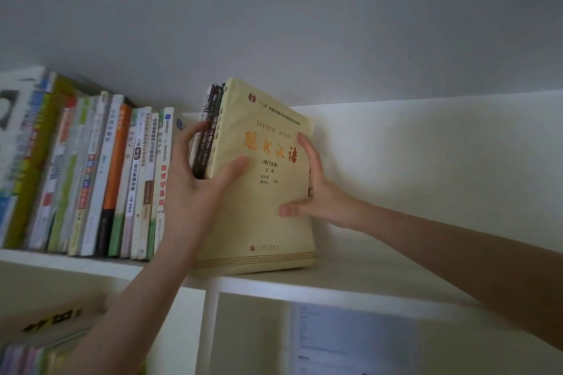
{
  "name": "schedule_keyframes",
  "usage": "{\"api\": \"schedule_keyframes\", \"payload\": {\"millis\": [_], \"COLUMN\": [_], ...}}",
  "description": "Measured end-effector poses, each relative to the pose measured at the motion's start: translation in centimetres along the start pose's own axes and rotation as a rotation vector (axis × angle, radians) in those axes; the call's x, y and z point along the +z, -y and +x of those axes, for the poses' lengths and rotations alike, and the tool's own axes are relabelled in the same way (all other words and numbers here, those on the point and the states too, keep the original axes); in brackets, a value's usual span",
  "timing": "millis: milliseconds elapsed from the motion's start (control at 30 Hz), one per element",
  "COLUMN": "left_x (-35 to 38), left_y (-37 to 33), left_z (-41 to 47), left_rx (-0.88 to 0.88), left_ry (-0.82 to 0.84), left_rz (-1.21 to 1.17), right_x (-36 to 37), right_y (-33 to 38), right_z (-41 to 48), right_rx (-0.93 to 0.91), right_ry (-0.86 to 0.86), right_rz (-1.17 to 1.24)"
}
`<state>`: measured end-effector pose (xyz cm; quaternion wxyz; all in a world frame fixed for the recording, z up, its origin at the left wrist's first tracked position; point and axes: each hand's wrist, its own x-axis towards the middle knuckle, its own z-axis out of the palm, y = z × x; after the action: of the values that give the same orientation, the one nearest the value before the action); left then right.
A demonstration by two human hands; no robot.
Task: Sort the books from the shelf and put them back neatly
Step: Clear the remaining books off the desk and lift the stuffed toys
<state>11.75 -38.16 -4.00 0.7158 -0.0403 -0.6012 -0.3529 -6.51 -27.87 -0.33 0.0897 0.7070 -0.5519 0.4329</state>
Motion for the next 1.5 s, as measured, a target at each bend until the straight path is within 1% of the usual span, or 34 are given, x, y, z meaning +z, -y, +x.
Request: {"api": "schedule_keyframes", "payload": {"millis": [67, 100, 233, 300, 333, 400, 467, 533, 567, 600, 633, 700, 767, 833, 933, 1067, 1100, 1133, 1200, 1233, 1267, 1333, 1400, 1500], "left_x": [0.0, 0.1, 0.5, 0.5, 0.5, 0.8, 1.2, 1.2, 0.9, 0.5, 0.0, -0.5, -0.2, 0.8, 1.8, 1.3, 1.1, 0.9, 0.7, 0.6, 0.5, 0.3, 0.3, 0.5], "left_y": [1.0, 1.5, 3.0, 3.6, 3.9, 4.2, 4.2, 4.5, 4.8, 4.9, 5.1, 5.1, 4.5, 4.2, 4.2, 3.8, 3.7, 3.6, 3.5, 3.6, 3.9, 5.0, 5.9, 6.1], "left_z": [0.4, 0.6, 1.3, 1.6, 1.8, 1.7, 1.1, 0.2, -0.2, -0.5, -0.7, -0.9, -0.9, -0.8, -0.7, -0.9, -1.2, -1.6, -2.3, -2.3, -2.1, -1.6, -1.5, -1.5], "left_rx": [0.019, 0.029, 0.024, -0.012, -0.034, -0.060, 0.026, 0.173, 0.203, 0.165, 0.088, -0.027, -0.078, -0.116, -0.104, -0.104, -0.069, 0.007, 0.294, 0.425, 0.504, 0.565, 0.549, 0.523], "left_ry": [-0.040, -0.060, -0.162, -0.213, -0.233, -0.261, -0.267, -0.201, -0.130, -0.043, 0.038, 0.137, 0.178, 0.207, 0.204, 0.242, 0.228, 0.198, 0.142, 0.162, 0.214, 0.343, 0.451, 0.487], "left_rz": [0.070, 0.118, 0.261, 0.339, 0.374, 0.411, 0.457, 0.587, 0.644, 0.677, 0.694, 0.771, 0.849, 0.889, 0.932, 0.883, 0.865, 0.858, 0.839, 0.826, 0.838, 0.933, 1.023, 1.047], "right_x": [0.0, 0.0, 1.3, 2.1, 2.4, 2.8, 3.3, 3.5, 3.4, 3.3, 3.3, 3.3, 3.7, 4.0, 4.4, 4.4, 4.5, 4.6, 4.9, 4.9, 4.9, 4.8, 4.6, 4.5], "right_y": [-0.5, -0.8, -1.6, -1.7, -1.7, -1.5, -1.5, -1.3, -1.2, -1.3, -1.1, -1.2, -1.5, -2.2, -3.4, -2.5, -2.3, -2.1, -2.0, -2.1, -2.3, -2.7, -3.3, -4.0], "right_z": [0.8, 1.2, 1.9, 2.2, 2.4, 2.7, 2.7, 2.4, 2.0, 1.7, 1.2, 0.6, 0.8, 1.5, 2.0, 1.5, 1.4, 1.2, 0.8, 0.6, 0.4, 0.0, -0.1, 0.2], "right_rx": [0.029, 0.049, 0.144, 0.150, 0.164, 0.198, 0.238, 0.255, 0.268, 0.286, 0.299, 0.294, 0.267, 0.260, 0.281, 0.294, 0.281, 0.269, 0.258, 0.265, 0.276, 0.299, 0.335, 0.362], "right_ry": [0.034, 0.038, 0.037, 0.057, 0.085, 0.176, 0.271, 0.302, 0.313, 0.320, 0.338, 0.347, 0.315, 0.304, 0.310, 0.301, 0.282, 0.258, 0.197, 0.188, 0.202, 0.252, 0.264, 0.222], "right_rz": [-0.038, -0.095, -0.484, -0.605, -0.607, -0.518, -0.446, -0.388, -0.348, -0.314, -0.278, -0.297, -0.385, -0.410, -0.433, -0.361, -0.333, -0.304, -0.254, -0.227, -0.215, -0.216, -0.209, -0.213]}}
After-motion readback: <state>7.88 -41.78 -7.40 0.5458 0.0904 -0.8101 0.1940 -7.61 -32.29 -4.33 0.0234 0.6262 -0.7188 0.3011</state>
